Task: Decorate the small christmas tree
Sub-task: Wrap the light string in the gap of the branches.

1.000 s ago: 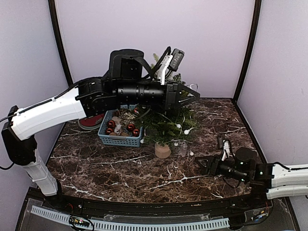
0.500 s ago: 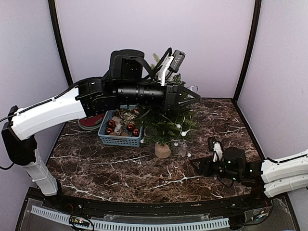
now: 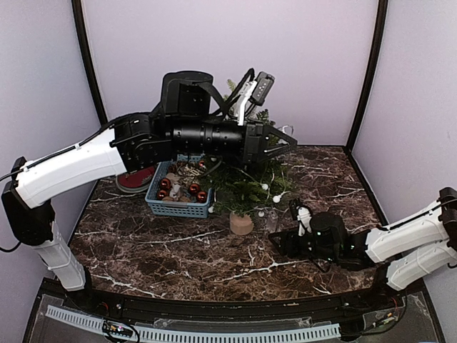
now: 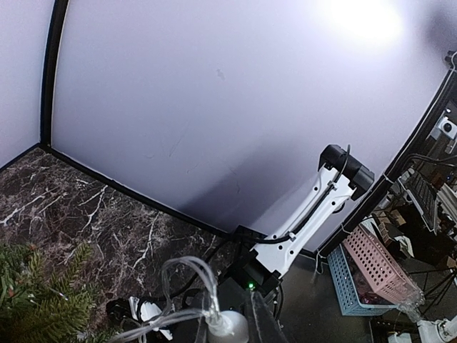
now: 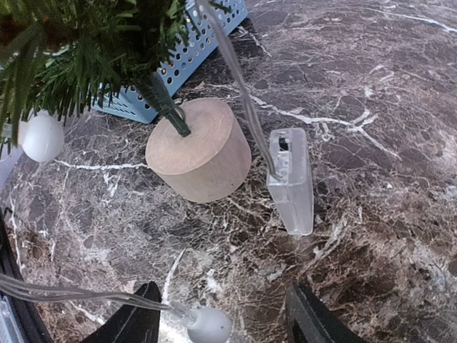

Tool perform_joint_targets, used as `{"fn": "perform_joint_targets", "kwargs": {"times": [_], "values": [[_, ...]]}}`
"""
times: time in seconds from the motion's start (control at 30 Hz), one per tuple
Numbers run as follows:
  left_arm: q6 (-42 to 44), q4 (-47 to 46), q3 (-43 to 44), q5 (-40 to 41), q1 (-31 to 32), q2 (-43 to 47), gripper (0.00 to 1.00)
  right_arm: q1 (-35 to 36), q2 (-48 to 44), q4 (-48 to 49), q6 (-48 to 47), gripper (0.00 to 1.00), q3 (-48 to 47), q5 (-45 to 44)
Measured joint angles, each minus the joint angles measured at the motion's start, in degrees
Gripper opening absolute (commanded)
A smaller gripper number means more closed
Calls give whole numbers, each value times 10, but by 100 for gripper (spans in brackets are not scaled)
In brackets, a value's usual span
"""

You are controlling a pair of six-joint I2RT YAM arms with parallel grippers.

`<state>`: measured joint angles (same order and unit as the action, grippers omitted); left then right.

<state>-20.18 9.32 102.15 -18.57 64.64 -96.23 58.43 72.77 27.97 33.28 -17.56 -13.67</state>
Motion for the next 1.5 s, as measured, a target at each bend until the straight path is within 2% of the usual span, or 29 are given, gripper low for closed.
{"fn": "perform_joint_targets", "kwargs": {"times": [0.13, 0.37, 0.63, 0.8, 0.93, 1.17, 1.27, 1.37, 1.43, 1.5], "values": [[0, 3, 7, -1, 0, 0, 2, 0, 32, 17, -9, 53, -15, 0], [0, 8, 10, 0, 0, 0, 2, 0, 51, 35, -21, 29, -32, -4], [0, 9, 10, 0, 0, 0, 2, 0, 30, 30, -25, 1, -32, -13], [0, 9, 10, 9, 0, 0, 2, 1, -47, -4, -11, 0, -17, -26], [5, 13, 10, 19, 0, 0, 2, 1, -138, -70, 5, 0, -4, -51], [23, 43, 7, 42, 0, 0, 5, -1, -347, -287, 36, 0, -22, -138], [29, 51, 5, 46, 0, 0, 6, -12, -386, -386, 38, 0, -77, -170], [32, 59, 5, 46, 0, 0, 9, -36, -381, -470, 31, 0, -169, -191], [33, 60, 5, 46, 0, 0, 17, -54, -354, -515, 23, 0, -239, -197], [36, 64, 6, 45, 0, 0, 30, -74, -303, -553, 12, 0, -324, -199]]}}
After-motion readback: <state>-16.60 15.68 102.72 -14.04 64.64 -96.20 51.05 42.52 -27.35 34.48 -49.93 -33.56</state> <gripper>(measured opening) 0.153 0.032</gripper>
